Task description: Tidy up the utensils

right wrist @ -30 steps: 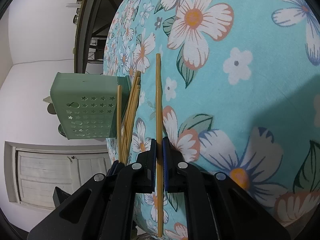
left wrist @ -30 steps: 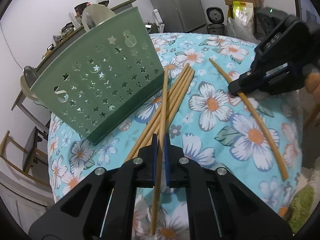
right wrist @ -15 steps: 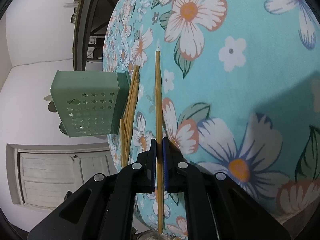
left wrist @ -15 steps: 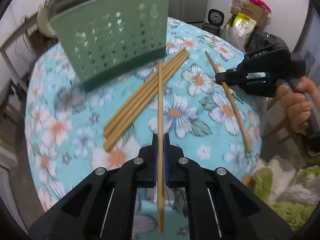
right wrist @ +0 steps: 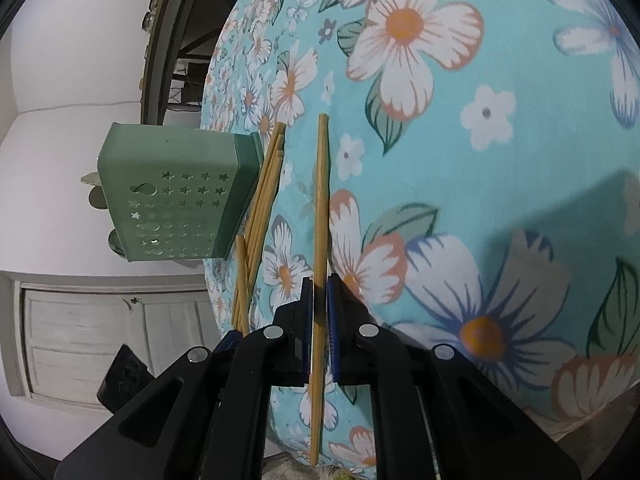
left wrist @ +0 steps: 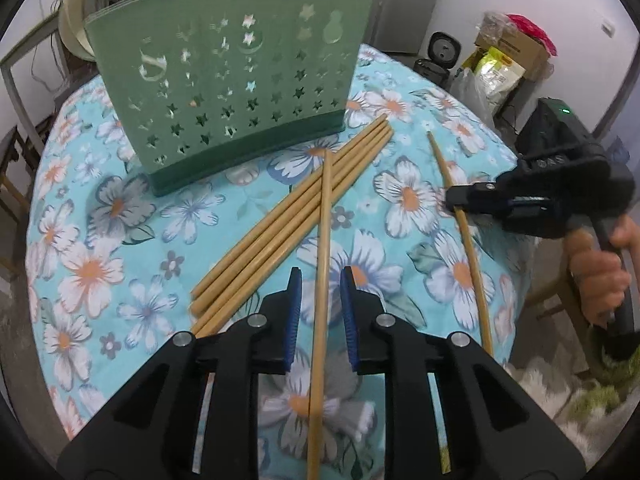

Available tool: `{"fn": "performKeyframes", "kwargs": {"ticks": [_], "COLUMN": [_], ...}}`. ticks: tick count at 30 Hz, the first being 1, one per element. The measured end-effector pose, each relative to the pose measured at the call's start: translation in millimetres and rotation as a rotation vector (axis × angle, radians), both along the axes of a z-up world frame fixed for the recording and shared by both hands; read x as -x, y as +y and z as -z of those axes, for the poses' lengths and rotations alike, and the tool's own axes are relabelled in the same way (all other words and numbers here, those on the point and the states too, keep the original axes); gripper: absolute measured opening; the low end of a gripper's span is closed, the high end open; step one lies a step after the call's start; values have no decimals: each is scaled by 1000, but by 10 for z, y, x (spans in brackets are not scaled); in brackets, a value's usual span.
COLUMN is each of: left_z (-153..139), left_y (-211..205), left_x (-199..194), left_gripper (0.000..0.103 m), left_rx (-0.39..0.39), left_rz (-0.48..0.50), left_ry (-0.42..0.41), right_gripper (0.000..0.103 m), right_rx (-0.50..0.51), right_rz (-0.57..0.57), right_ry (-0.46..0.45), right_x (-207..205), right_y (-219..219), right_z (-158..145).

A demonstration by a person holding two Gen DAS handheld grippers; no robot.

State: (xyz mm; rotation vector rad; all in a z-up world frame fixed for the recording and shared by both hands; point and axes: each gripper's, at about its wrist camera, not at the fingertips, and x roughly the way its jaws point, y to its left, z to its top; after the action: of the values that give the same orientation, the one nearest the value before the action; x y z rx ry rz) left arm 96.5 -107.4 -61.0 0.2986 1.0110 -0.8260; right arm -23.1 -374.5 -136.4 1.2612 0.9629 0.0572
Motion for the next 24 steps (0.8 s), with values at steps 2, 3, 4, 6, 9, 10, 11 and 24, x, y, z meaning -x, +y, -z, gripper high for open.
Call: {"fn": "performKeyframes", "kwargs": {"ticks": [2, 3, 4, 6, 9, 10, 11, 24], "left_z": [36, 50, 61, 80, 99, 103, 113, 166], "left_y": [-57, -92, -118, -194, -301, -328, -366, -692], "left_x": [-61, -89, -102, -141, -188, -197, -208, -364], "left_gripper": [18, 18, 18, 18, 18, 18, 18, 18], "left_rx": [12, 15, 14, 7, 7, 7, 5, 7], "left_rz": [-8, -11, -11, -7, -2, -1, 0, -14], "left_ry": [25, 32, 33, 31, 40, 43, 45, 65], "right_gripper": [10, 10, 11, 12, 12, 12, 12, 11], "right_rx": [15, 23, 30, 51, 83, 90, 96, 166], "right_rz": [-2, -3, -5, -9, -11, -9, -7, 26], "right_ry": [1, 1, 1, 2, 0, 0, 1, 0], "right_x": [-40, -62, -82, -137, -208, -236, -258, -481], "right_y": [-18, -28, -39, -55, -69, -88, -96, -182], "right_z": [-19, -27, -37, -58, -82, -90, -93, -113]}}
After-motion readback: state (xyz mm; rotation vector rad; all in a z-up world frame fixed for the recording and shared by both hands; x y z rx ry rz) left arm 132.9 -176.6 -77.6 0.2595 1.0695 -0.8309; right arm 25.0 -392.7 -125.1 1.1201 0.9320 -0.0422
